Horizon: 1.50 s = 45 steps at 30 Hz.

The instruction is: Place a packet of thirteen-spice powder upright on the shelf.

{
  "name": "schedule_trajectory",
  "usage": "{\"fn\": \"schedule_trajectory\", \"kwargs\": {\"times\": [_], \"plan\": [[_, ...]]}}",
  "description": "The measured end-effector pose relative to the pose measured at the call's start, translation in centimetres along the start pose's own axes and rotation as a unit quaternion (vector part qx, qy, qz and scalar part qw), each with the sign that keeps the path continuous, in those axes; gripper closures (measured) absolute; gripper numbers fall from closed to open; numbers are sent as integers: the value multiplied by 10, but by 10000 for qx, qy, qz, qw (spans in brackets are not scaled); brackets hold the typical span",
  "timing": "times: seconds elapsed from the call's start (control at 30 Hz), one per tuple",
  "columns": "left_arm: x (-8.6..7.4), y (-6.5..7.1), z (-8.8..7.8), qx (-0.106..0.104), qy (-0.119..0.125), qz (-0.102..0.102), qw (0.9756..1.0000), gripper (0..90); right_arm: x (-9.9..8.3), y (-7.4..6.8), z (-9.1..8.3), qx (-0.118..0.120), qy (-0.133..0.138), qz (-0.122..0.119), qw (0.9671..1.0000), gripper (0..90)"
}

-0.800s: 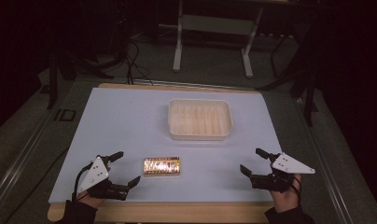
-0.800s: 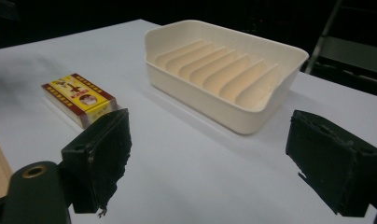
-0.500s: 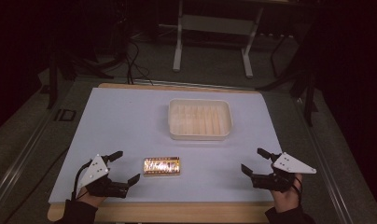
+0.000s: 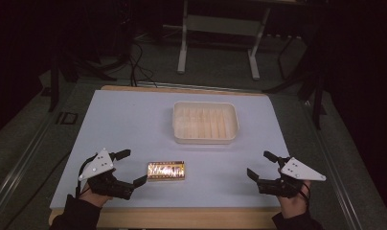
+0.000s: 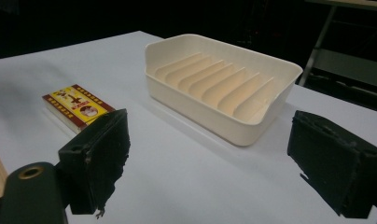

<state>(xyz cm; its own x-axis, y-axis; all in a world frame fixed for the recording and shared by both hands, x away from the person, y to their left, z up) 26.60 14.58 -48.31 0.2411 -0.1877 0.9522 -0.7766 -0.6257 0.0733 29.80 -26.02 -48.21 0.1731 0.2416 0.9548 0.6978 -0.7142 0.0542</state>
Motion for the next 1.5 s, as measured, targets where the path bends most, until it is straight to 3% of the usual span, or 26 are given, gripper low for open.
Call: {"fn": "schedule_trajectory", "kwargs": {"times": [0.1, 0.2, 0.43, 0.57, 0.63, 0.67, 0.77, 0.83, 0.9, 0.93, 0.97, 1.0, 1.1, 1.23, 1.33, 1.47, 1.5], "plan": [[2, -1, 4, -20, -128, -18, 9999, 5, 0, -1, 0, 8, 12, -10, 10000, 124], [0, -1, 15, -163, -358, 224, 9990, 5, 2, -2, 0, 0, 43, -60, 10000, 124], [-4, 2, 33, -383, -679, 523, 9956, 5, 2, -6, 1, 128, 29, -32, 9999, 125], [-11, 6, 47, -527, -1004, 671, 9913, 5, 0, -7, 2, 180, -19, 15, 9998, 126], [-17, 9, 57, -654, -1245, 819, 9867, 6, -1, -7, 3, 226, -34, 49, 9997, 127], [-17, 9, 57, -654, -1245, 819, 9867, 6, -1, -7, 3, 234, -27, 56, 9997, 127], [-20, 10, 66, -740, -1411, 935, 9828, 6, -2, -7, 4, 281, -28, 88, 9996, 128], [-21, 10, 72, -769, -1482, 977, 9811, 6, -2, -8, 4, 296, -24, 99, 9995, 128], [-22, 8, 77, -739, -1506, 966, 9811, 6, -1, -8, 3, 339, 5, 114, 9994, 128], [-22, 8, 79, -830, -1520, 958, 9802, 6, -1, -8, 3, 339, 5, 114, 9994, 128], [-23, 8, 81, -780, -1542, 1024, 9796, 6, -1, -8, 3, 357, 14, 117, 9993, 128], [-25, 8, 84, -849, -1604, 1120, 9770, 6, -1, -9, 3, 365, 5, 109, 9993, 128], [-29, 5, 88, -861, -1634, 1240, 9749, 22, -2, -9, 4, 383, -22, 126, 9992, 128], [-34, 1, 93, -807, -1621, 1359, 9740, 41, -3, -9, 4, 384, -33, 108, 9992, 129], [-37, -1, 97, -828, -1636, 1373, 9734, 54, -3, -10, 5, 390, -34, 111, 9992, 129], [-45, -2, 104, -1018, -1768, 1329, 9699, 71, -4, -10, 5, 412, -60, 131, 9990, 130], [-47, -4, 105, -953, -1831, 1322, 9695, 81, -4, -11, 6, 429, -62, 135, 9990, 130]]}}
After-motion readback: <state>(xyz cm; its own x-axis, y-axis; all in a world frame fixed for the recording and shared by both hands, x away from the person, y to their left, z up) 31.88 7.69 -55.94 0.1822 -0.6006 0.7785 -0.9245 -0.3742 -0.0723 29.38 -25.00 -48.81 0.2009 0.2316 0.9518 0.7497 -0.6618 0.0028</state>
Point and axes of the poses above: each handheld gripper's, and its own axes: z roughly forward along the jaws, x roughly out of its top, y roughly to its right, the point moved 7 cm from there along z, roughly forward along the jaws, and after that the axes turned 1 degree about y, right-handed, at the moved point
